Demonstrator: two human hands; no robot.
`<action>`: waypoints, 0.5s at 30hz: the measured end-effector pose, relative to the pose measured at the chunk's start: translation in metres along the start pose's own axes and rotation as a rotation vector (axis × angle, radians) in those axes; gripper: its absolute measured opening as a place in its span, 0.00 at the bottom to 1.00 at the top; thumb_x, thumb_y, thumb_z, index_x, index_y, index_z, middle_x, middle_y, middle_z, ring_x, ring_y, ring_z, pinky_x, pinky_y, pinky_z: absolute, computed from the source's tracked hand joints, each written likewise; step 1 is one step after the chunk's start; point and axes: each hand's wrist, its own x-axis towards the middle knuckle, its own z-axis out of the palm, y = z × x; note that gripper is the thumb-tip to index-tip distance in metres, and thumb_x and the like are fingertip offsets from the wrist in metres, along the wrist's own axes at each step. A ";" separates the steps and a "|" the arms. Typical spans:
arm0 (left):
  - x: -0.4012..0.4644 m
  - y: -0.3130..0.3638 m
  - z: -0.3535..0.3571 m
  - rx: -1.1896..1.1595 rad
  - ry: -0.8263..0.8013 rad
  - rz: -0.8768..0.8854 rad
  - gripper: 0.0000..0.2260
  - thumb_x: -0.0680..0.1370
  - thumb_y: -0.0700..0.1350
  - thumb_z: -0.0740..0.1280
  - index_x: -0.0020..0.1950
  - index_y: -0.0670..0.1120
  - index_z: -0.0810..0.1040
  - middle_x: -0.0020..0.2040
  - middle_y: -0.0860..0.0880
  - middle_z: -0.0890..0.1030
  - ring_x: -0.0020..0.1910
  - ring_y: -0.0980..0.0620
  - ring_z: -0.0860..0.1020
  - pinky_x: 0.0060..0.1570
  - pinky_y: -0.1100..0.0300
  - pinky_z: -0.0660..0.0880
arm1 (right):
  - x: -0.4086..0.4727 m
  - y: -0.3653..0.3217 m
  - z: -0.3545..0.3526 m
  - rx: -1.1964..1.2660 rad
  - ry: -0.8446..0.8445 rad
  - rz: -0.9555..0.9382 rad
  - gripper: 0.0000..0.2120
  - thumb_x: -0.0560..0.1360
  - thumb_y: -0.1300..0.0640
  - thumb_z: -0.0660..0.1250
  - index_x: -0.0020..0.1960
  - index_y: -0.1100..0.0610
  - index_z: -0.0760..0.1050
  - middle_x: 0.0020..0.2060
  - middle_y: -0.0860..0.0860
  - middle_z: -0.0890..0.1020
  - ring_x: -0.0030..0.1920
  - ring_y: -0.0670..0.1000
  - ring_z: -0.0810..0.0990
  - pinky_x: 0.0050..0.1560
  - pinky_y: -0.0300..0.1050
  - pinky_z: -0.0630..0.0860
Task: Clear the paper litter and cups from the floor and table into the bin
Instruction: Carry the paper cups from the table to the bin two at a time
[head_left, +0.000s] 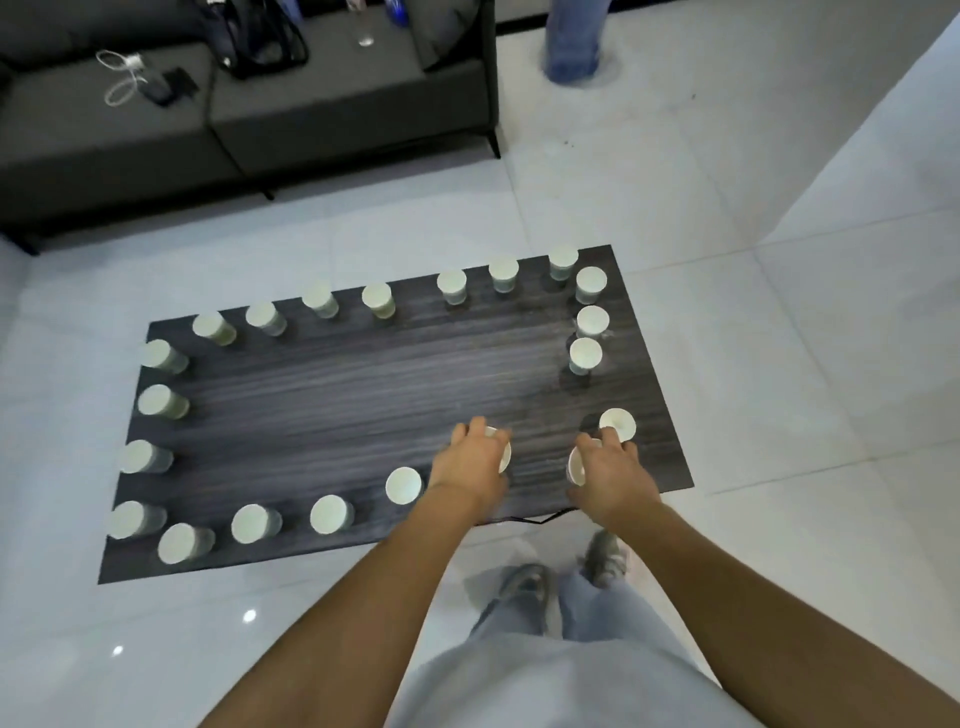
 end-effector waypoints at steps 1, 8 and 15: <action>-0.003 0.004 -0.004 0.009 -0.002 0.015 0.24 0.76 0.45 0.65 0.71 0.52 0.65 0.67 0.47 0.64 0.66 0.44 0.63 0.55 0.50 0.72 | -0.006 0.000 -0.004 0.014 0.011 0.008 0.24 0.73 0.57 0.69 0.67 0.54 0.65 0.65 0.53 0.65 0.64 0.58 0.66 0.55 0.52 0.75; -0.016 0.075 -0.017 0.112 -0.021 0.220 0.22 0.76 0.44 0.64 0.70 0.51 0.66 0.66 0.46 0.66 0.65 0.44 0.64 0.58 0.48 0.72 | -0.069 0.048 -0.030 0.135 0.151 0.132 0.25 0.74 0.57 0.69 0.68 0.52 0.66 0.63 0.54 0.67 0.62 0.58 0.68 0.58 0.51 0.73; -0.042 0.220 0.018 0.277 -0.071 0.538 0.23 0.76 0.47 0.64 0.71 0.53 0.66 0.66 0.46 0.67 0.67 0.44 0.64 0.61 0.48 0.70 | -0.171 0.169 -0.029 0.313 0.286 0.357 0.29 0.73 0.52 0.69 0.72 0.50 0.64 0.65 0.53 0.66 0.64 0.58 0.67 0.55 0.50 0.74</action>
